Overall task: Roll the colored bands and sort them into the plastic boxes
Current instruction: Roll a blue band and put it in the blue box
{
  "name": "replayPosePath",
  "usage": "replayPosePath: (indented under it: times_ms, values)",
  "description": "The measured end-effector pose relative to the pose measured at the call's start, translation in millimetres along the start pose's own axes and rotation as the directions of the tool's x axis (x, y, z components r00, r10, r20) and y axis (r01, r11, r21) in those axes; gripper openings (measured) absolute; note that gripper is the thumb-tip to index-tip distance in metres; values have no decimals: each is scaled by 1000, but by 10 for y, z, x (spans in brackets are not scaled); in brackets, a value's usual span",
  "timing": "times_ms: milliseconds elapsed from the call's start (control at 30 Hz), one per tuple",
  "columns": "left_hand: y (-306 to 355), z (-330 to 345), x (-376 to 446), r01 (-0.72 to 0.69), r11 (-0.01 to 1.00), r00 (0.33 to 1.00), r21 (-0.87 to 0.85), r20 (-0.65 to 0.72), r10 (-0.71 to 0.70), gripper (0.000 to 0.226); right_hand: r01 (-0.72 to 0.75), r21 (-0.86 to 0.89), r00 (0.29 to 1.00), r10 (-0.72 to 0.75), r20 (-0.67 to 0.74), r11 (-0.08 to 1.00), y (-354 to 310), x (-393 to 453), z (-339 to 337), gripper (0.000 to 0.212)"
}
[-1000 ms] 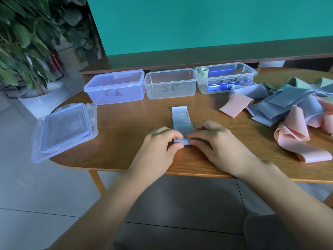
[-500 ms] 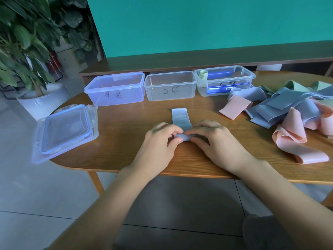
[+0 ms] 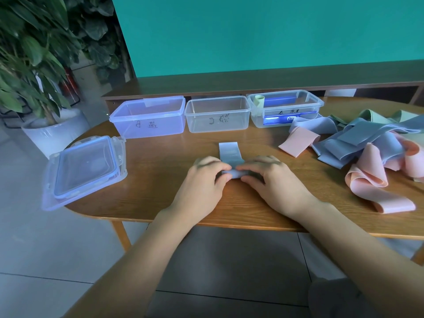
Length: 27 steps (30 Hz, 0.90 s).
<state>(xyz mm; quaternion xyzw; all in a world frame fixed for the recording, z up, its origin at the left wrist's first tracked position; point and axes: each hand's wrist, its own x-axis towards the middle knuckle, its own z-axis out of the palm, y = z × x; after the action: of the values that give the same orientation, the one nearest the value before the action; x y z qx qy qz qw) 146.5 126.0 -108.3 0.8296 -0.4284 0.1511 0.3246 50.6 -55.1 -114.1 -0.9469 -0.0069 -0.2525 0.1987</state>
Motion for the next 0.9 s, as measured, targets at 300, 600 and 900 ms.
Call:
replayPosePath:
  times_ms: [300, 600, 900]
  values:
    - [-6, 21, 73, -16, 1000, 1000, 25, 11, 15, 14, 34, -19, 998, -35, -44, 999, 47, 79, 40, 24]
    - [-30, 32, 127, -10, 998, 1000, 67, -3, 10, 25, 20, 10, 999, -19, -25, 1000, 158, 213, 94, 21]
    - [-104, 54, 213, 3, 999, 1000, 39, 17, -4, 16, 23, -35, 1000, -24, -20, 999, 153, 252, 81, 22]
